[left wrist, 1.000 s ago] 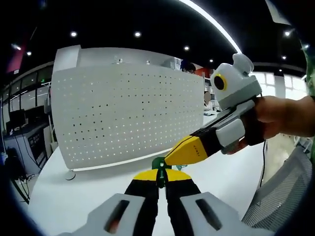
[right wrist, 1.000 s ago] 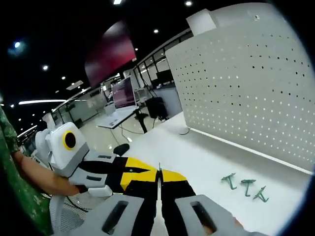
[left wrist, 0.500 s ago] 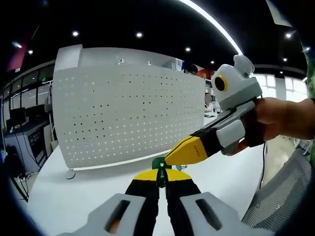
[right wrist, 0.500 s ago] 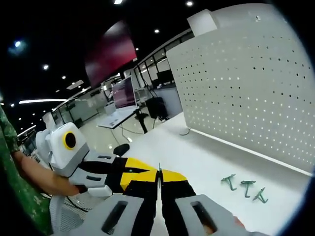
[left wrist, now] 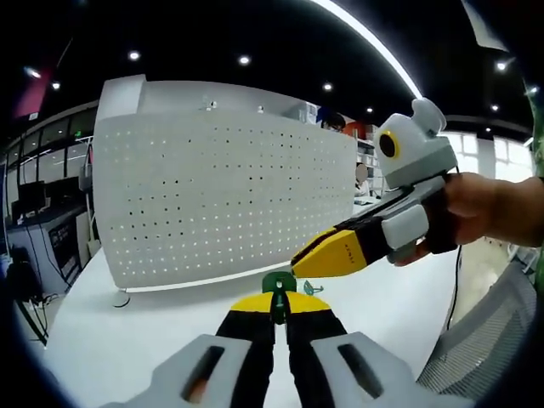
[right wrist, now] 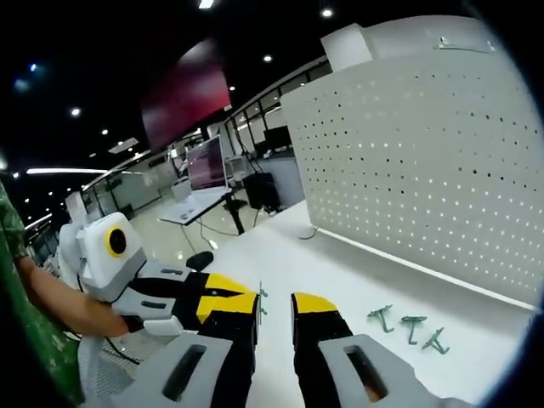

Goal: Insert the hook assembly into the mounting plate slot until the hook locks in place.

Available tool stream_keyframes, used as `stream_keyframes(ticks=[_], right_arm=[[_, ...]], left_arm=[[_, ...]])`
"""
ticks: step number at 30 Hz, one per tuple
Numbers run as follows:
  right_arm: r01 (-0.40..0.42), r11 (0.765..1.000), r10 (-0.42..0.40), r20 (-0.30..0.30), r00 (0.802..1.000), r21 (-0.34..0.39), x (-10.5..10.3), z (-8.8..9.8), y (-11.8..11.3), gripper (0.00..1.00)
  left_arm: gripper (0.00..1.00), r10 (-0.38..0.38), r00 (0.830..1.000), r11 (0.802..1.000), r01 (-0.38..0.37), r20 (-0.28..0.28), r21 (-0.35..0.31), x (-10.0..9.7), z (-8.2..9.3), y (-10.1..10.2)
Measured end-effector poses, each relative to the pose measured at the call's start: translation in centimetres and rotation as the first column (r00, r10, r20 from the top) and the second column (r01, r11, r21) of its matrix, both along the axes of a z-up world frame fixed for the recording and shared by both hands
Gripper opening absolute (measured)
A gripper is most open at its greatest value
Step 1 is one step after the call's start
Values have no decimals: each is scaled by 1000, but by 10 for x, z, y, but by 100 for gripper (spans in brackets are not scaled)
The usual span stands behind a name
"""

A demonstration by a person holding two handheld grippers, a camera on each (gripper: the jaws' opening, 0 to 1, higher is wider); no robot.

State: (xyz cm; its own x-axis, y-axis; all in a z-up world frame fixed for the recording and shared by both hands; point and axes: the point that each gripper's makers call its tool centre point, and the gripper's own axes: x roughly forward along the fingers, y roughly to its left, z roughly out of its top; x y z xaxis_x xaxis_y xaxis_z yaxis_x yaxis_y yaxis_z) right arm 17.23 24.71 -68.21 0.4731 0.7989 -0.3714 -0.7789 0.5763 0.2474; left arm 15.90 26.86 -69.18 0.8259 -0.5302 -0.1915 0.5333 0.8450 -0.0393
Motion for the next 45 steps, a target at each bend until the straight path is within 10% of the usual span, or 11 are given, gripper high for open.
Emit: stream_keyframes(ticks=[18,45], right_arm=[[105,994,-105,13,994,-14,12,-7,-27,73],[166,986,-169,144,975,31,20,11,-47,87]], left_arm=[[4,-2,1000,1000,2,-18,-10,0,-2,0],[4,44,999,999,-44,25,-3,23,30,23]])
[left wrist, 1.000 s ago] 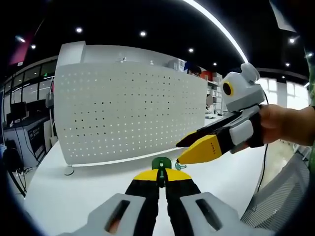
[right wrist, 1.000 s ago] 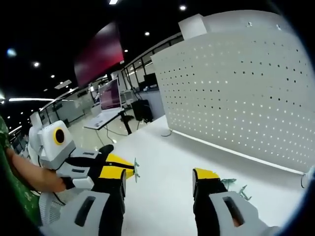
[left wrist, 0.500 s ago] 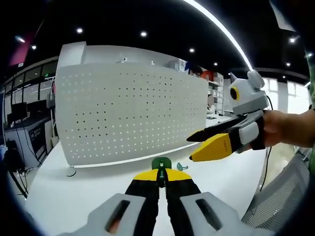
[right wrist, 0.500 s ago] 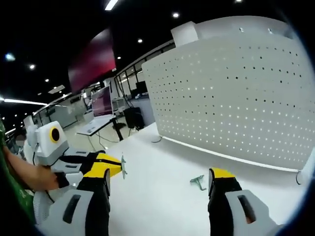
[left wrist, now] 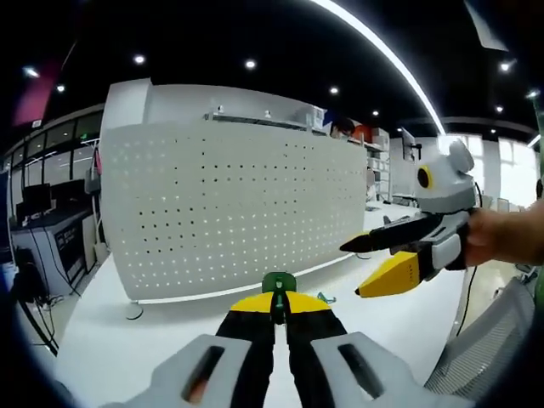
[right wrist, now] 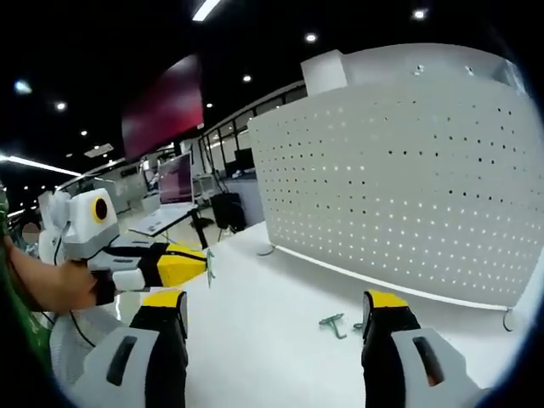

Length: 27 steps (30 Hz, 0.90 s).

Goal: Insert the hook assembly into the mounting plate slot until the hook locks in place.

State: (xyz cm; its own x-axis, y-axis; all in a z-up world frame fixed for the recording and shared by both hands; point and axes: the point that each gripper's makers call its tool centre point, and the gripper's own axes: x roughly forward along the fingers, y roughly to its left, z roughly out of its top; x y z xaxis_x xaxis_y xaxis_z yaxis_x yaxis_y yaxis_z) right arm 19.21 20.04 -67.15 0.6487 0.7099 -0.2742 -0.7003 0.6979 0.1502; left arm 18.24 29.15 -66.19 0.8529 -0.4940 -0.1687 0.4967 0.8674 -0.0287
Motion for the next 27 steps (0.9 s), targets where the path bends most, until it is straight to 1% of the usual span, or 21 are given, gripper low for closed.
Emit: stream_keyframes(ticks=[5,11,16,21,27], right_arm=[[4,1000,-5,22,1000,19,3,10,1,86],[2,999,-3,42,999,34,6,20,5,85],[-1,999,-1,53,999,42,8,26,7,85],[0,999,-3,68,998,50,11,33,6,84],[-4,999,-1,83,997,51,13,41,7,83]], left_arm=[[4,36,999,999,-36,19,-9,15,16,17],[4,97,992,995,-98,78,5,41,48,41],[4,138,981,990,-139,137,-2,62,77,56],[4,173,966,985,-173,193,-20,83,105,70],[4,198,950,980,-195,243,-35,100,130,79]])
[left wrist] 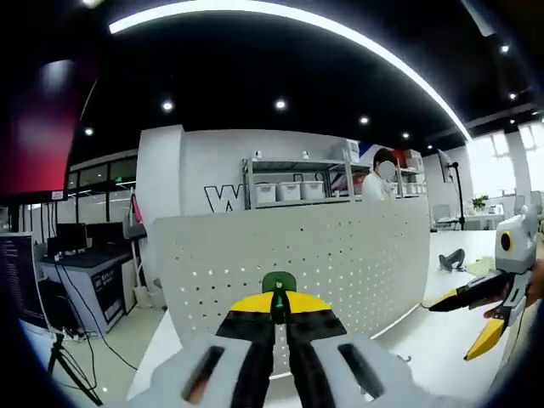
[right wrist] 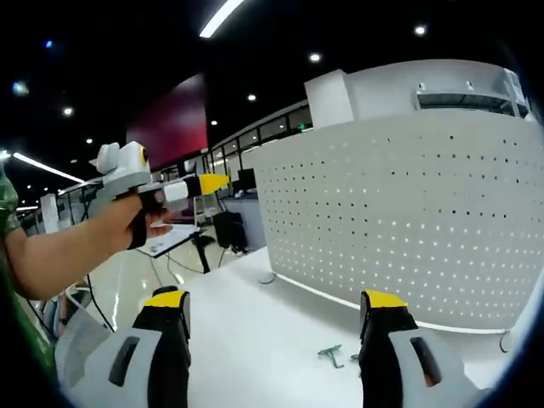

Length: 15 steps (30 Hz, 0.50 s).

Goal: Insert the hook assembly into the mounting plate slot until the hook locks in place.

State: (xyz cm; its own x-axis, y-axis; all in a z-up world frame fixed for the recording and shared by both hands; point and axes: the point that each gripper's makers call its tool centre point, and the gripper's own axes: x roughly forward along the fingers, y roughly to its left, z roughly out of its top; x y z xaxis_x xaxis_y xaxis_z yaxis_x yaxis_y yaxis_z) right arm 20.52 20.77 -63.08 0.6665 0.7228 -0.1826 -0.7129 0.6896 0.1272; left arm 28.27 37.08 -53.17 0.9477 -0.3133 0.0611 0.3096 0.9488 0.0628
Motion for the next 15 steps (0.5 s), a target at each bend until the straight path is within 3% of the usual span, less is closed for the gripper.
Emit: stream_keyframes(ticks=[15], right_arm=[[-1,1000,2,26,1000,-16,8,12,0,82]], left_arm=[[4,76,994,997,-75,84,-18,43,34,30]])
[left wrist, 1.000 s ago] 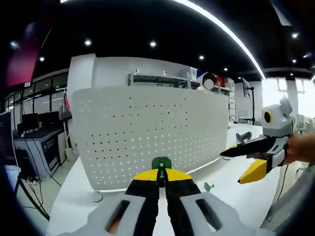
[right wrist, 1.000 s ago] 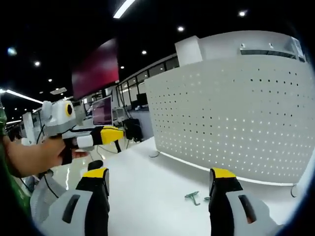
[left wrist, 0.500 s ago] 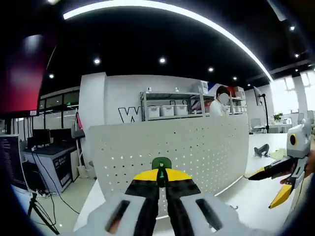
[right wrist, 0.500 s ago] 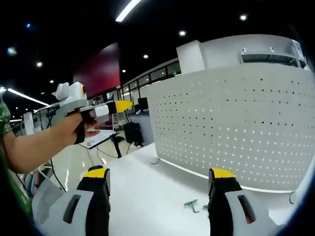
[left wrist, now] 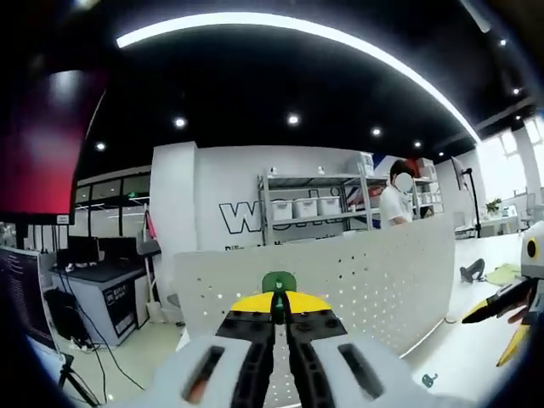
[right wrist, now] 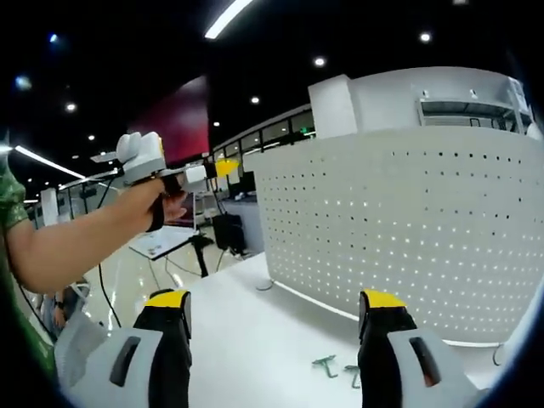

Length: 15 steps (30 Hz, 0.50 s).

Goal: Insert the hook assembly into the mounting plate slot until the hook locks in place.

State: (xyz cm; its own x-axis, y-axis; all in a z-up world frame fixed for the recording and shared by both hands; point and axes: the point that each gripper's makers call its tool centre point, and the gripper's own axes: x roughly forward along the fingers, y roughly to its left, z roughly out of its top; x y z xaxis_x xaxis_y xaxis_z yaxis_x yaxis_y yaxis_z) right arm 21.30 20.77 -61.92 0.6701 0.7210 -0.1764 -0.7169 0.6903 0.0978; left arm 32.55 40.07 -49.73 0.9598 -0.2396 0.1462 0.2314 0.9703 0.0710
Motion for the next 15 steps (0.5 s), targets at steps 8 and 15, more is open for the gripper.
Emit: stream_keyframes(ticks=[8,15], right_arm=[[7,1000,-7,-9,1000,-19,6,-3,-4,82],[17,1000,-18,-16,1000,-25,11,-7,-6,81]], left_arm=[[4,80,997,996,-79,21,-29,28,7,25],[4,121,992,992,-120,27,-46,49,7,35]])
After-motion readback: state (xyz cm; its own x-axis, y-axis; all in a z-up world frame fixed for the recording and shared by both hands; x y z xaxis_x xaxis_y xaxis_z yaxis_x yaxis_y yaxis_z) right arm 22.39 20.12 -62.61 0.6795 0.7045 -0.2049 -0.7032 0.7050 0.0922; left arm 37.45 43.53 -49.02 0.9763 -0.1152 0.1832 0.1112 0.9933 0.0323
